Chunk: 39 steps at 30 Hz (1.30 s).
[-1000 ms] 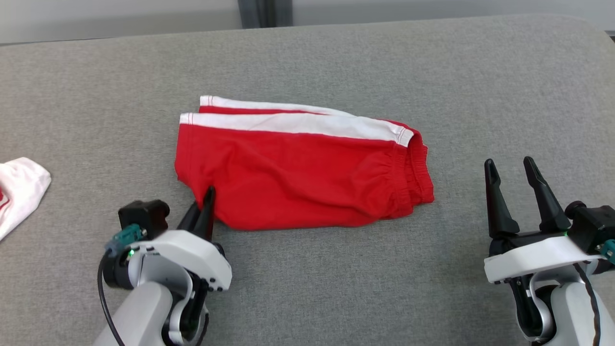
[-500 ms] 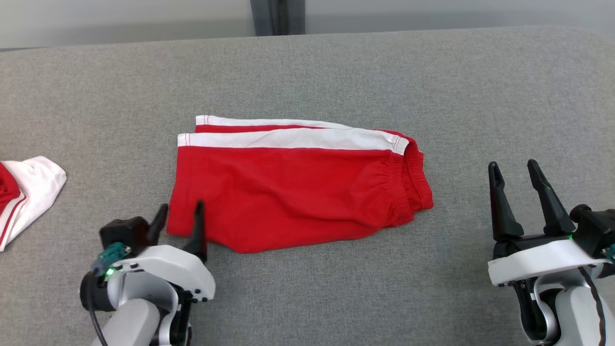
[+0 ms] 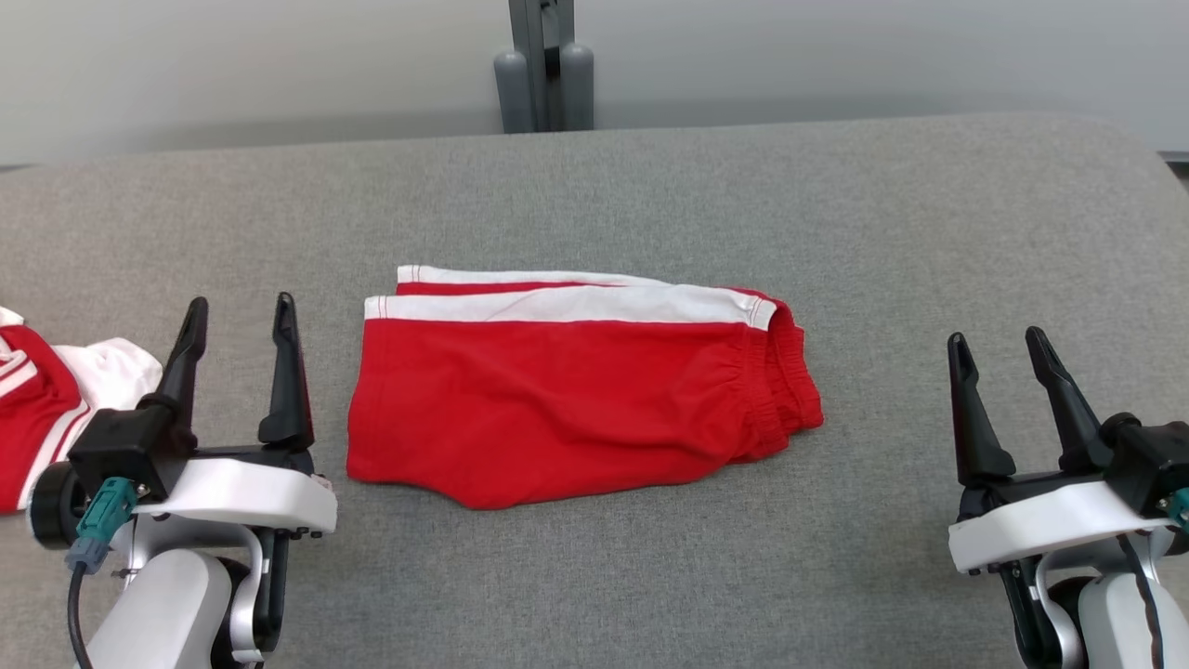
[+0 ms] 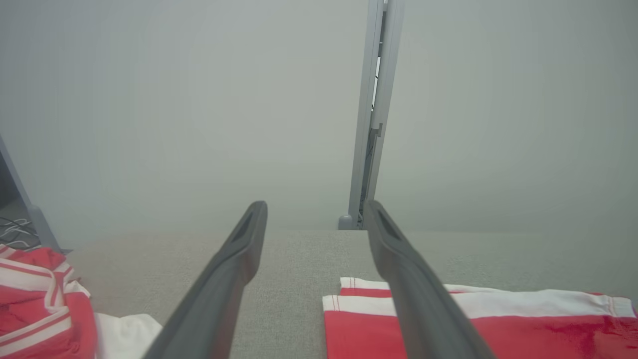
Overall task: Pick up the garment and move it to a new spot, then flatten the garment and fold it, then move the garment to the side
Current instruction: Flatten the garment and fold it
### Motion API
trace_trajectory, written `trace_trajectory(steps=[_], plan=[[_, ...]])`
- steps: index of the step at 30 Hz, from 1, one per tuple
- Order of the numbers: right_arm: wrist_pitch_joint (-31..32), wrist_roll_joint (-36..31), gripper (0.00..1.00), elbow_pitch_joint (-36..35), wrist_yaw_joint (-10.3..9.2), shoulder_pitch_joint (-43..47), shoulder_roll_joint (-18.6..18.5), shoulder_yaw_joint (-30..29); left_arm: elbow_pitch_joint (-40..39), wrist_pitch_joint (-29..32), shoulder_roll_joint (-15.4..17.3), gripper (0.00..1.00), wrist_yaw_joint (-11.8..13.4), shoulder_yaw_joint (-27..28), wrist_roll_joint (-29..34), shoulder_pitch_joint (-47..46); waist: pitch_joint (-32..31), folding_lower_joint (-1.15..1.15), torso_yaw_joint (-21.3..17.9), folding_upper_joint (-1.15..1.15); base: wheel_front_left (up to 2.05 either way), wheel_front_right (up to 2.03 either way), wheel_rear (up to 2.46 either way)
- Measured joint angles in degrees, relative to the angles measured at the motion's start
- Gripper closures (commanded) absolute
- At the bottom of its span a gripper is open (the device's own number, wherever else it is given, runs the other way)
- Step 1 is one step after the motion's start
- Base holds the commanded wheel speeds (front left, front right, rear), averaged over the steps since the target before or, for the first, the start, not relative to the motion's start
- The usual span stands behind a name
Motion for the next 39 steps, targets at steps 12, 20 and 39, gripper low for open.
trace_trajectory(steps=[12, 20, 39], plan=[[3.0, -3.86, 0.0, -4.02, 0.0, 6.2, 0.02, 0.68, -6.32, 3.3, 4.42, 0.0, 5.08, -2.03, 4.57, 8.42, -6.77, 0.0, -1.05, 0.0, 0.0, 0.0, 0.0], [4.55, -4.15, 0.0, -6.82, 0.01, 8.89, 0.01, -0.16, -8.29, 4.28, 5.28, 0.0, 5.77, -1.89, 3.86, 11.72, -7.69, 0.0, -1.45, 0.0, 0.0, 0.0, 0.0], [5.27, -4.3, 0.0, -6.71, 0.01, 7.0, 0.01, -0.27, -8.15, 3.3, 4.34, 0.0, 4.91, -2.87, 3.32, 9.85, -5.16, 0.0, 1.1, 0.0, 0.0, 0.0, 0.0]])
